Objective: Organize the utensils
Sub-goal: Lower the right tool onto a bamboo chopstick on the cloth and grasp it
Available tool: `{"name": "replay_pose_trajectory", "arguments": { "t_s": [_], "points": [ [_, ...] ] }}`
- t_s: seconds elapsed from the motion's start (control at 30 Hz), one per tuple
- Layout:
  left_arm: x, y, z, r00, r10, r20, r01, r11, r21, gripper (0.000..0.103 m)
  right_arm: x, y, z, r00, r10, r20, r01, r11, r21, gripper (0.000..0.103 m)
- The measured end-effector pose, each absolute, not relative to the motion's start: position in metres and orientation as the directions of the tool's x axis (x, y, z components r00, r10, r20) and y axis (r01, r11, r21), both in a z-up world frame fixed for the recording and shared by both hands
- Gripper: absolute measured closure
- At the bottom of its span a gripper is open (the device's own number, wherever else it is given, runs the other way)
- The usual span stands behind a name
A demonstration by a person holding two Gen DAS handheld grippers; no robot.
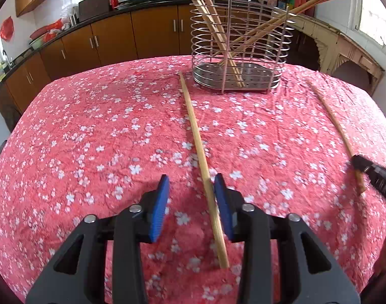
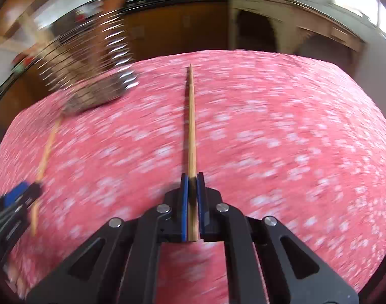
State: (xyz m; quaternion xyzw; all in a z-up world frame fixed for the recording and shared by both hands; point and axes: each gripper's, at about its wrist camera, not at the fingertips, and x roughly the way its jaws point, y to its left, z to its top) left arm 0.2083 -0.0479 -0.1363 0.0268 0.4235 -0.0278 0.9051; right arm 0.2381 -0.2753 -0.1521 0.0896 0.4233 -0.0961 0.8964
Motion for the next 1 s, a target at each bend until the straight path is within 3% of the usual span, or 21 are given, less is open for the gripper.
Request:
{"name": "replay_pose_trajectory", "arguments": {
  "t_s": [0.03, 0.13, 0.3, 0.6, 0.67, 0.73, 0.8, 0.87, 1.0],
  "points": [
    [0.211, -0.046, -0.135, 0.639, -0.021, -0.769, 0.068, 0.997, 0.030, 0.082, 0.242, -0.286, -0.152, 0.622, -0.110, -0.775, 0.268, 0.960, 0.078, 0.095],
    [0.229, -0.031, -0.132, 0.629, 0.017, -0.777, 0.042, 0.998, 0.055, 0.092, 0.254, -0.313, -0.153, 0.619, -0.123, -0.776, 0.303, 0.949, 0.092, 0.095],
    [0.257, 0.004, -0.128, 0.623, 0.079, -0.778, 0.015, 0.994, 0.113, 0.093, 0.269, -0.335, -0.155, 0.616, -0.149, -0.773, 0.309, 0.949, 0.064, 0.095],
    [0.258, 0.033, -0.130, 0.643, 0.035, -0.765, 0.052, 0.995, 0.089, 0.092, 0.280, -0.346, -0.155, 0.628, -0.177, -0.758, 0.304, 0.952, 0.029, 0.095],
    [0.258, 0.036, -0.130, 0.643, 0.032, -0.765, 0.043, 0.996, 0.077, 0.088, 0.278, -0.345, -0.155, 0.628, -0.177, -0.758, 0.305, 0.952, 0.031, 0.095],
    [0.259, 0.042, -0.129, 0.641, 0.045, -0.766, 0.012, 0.998, 0.069, 0.071, 0.279, -0.345, -0.154, 0.628, -0.178, -0.758, 0.306, 0.951, 0.030, 0.095],
    [0.260, 0.053, -0.129, 0.637, 0.036, -0.770, -0.017, 0.999, 0.033, 0.064, 0.278, -0.345, -0.155, 0.627, -0.180, -0.758, 0.308, 0.951, 0.029, 0.095],
    [0.259, 0.061, -0.128, 0.641, 0.001, -0.768, -0.017, 1.000, -0.013, 0.064, 0.279, -0.345, -0.155, 0.627, -0.178, -0.758, 0.309, 0.951, 0.032, 0.095],
    [0.260, 0.056, -0.128, 0.636, 0.015, -0.771, -0.006, 1.000, 0.014, 0.059, 0.278, -0.345, -0.155, 0.626, -0.181, -0.759, 0.309, 0.951, 0.028, 0.095]
  ]
}}
